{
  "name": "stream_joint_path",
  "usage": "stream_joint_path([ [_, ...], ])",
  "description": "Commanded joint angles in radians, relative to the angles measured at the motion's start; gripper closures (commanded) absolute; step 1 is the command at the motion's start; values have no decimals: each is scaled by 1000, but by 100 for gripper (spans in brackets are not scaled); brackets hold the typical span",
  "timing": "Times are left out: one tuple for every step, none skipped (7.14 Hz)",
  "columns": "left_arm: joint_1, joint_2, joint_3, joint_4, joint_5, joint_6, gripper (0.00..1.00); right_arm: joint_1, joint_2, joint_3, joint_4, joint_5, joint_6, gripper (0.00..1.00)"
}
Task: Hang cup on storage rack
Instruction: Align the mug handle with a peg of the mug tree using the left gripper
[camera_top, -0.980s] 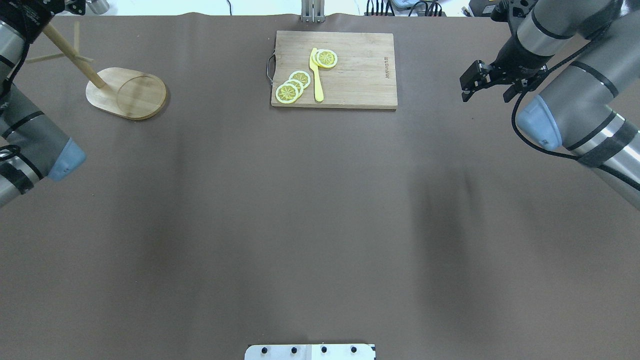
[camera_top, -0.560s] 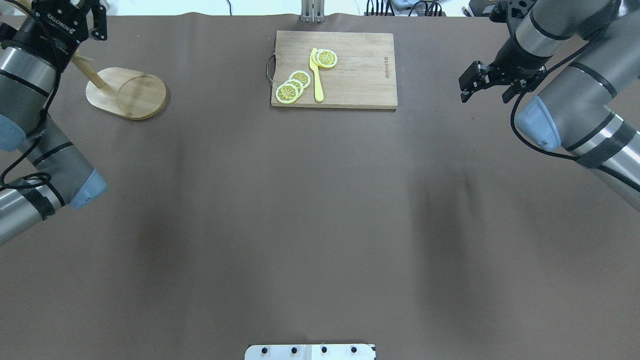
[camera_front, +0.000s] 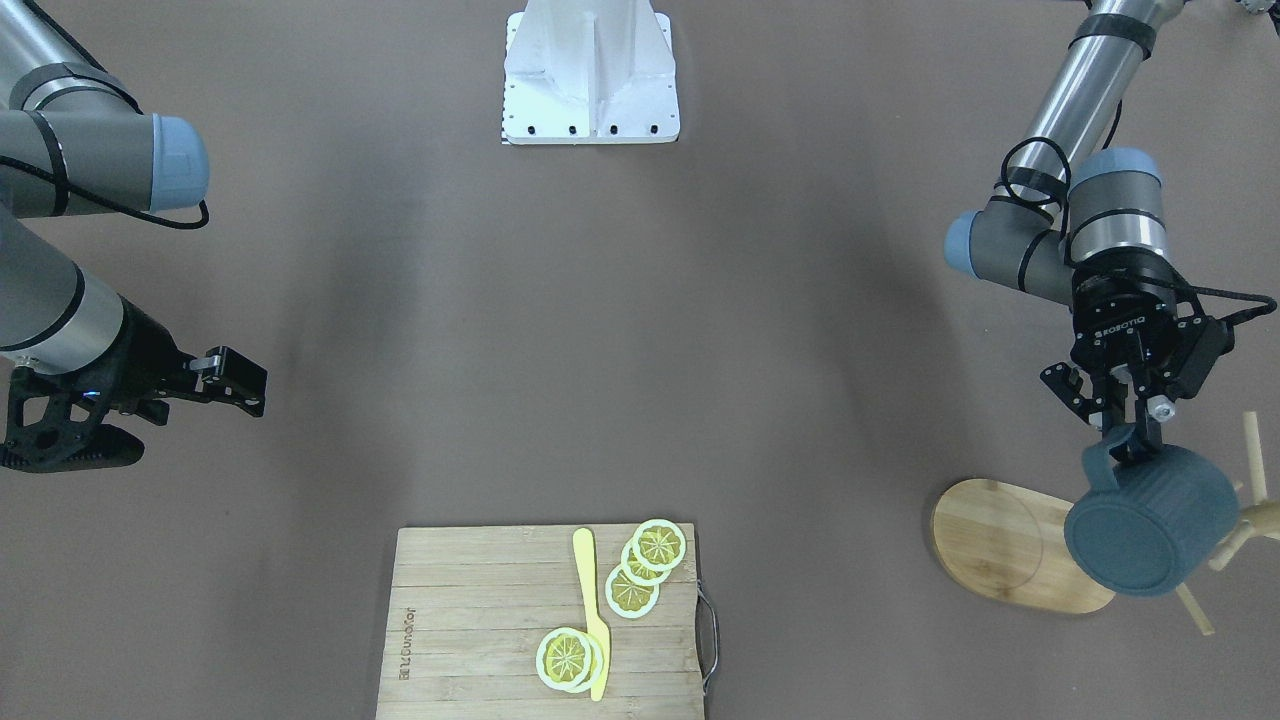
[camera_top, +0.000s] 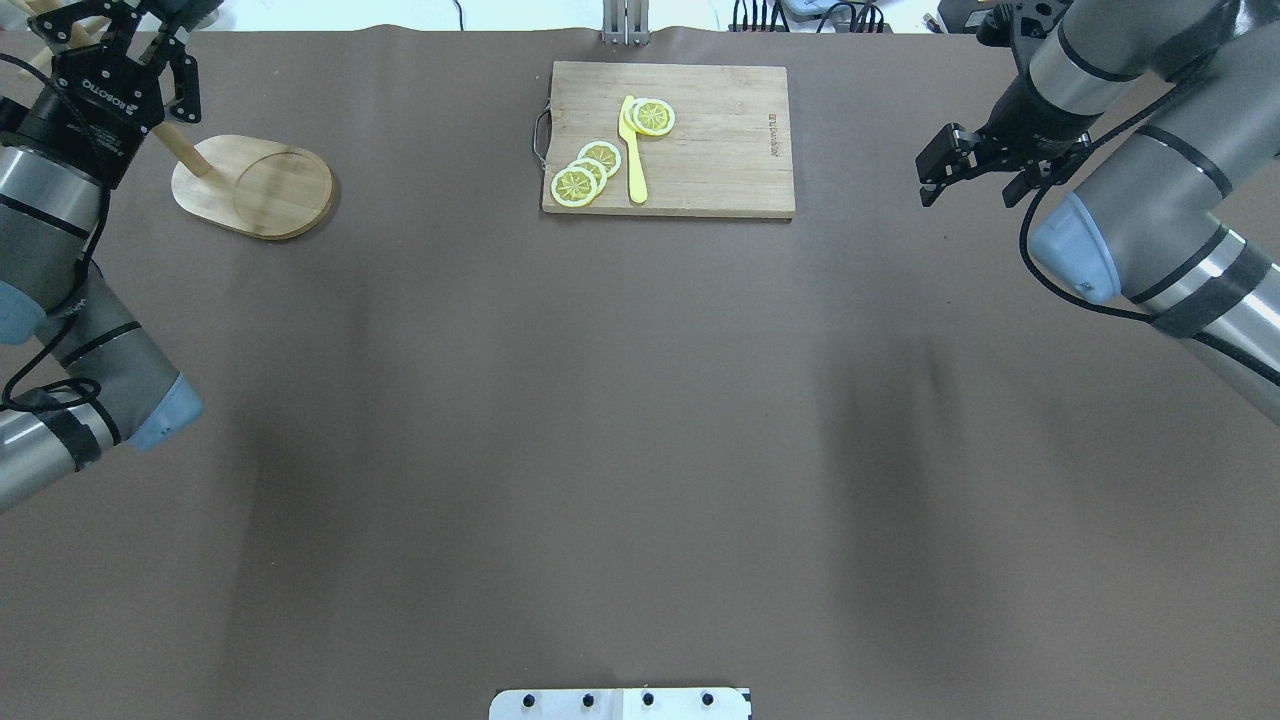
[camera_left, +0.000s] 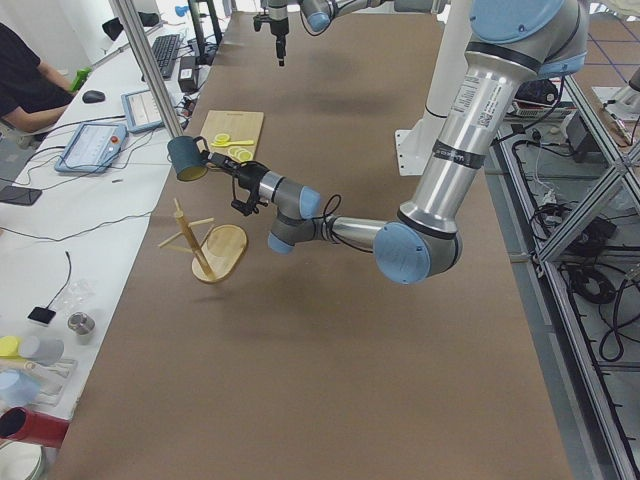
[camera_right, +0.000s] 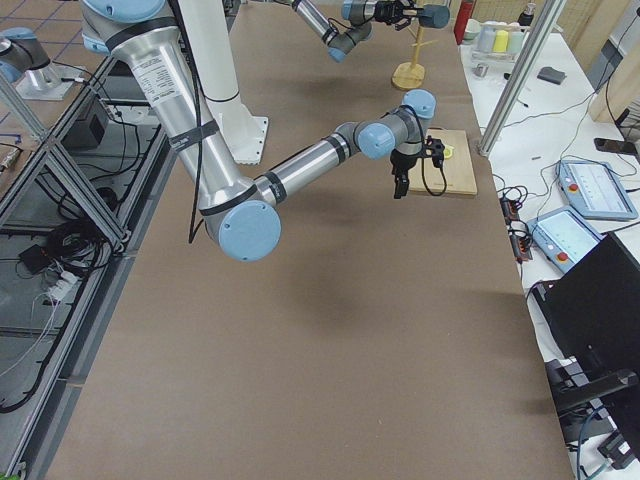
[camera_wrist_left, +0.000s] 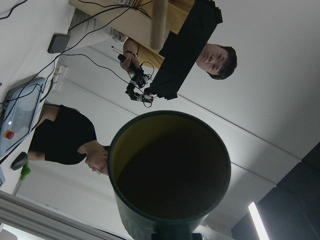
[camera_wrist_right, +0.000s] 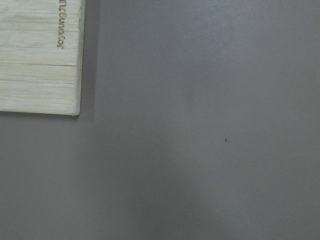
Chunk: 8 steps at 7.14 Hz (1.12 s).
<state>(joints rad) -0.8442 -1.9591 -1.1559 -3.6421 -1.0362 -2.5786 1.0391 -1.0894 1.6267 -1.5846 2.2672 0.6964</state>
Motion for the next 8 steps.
stream_joint_path([
  [2,-3,27,-3,1,0,100,-1,-1,2,0,0,0,0],
  [1,-3,36,-3,1,2,100,-1,-1,-1,0,0,-2,0],
  [-1,-3,50,-3,13,3,100,-2,-1,-1,0,-2,-2,0],
  [1,-3,65,-1,30,5,100,-4,-1,-2,0,-2,-2,0],
  [-1,-3,71,0,34,8,100,-8,0,-2,0,-3,-2,0],
  [-1,-3,79,2,62,9,100,-8,0,-1,0,-3,-2,0],
  [-1,-3,88,2,65,9,100,-10,0,-1,0,-3,-2,0],
  [1,-6,88,3,68,11,100,-11,0,-1,0,-3,-2,0],
])
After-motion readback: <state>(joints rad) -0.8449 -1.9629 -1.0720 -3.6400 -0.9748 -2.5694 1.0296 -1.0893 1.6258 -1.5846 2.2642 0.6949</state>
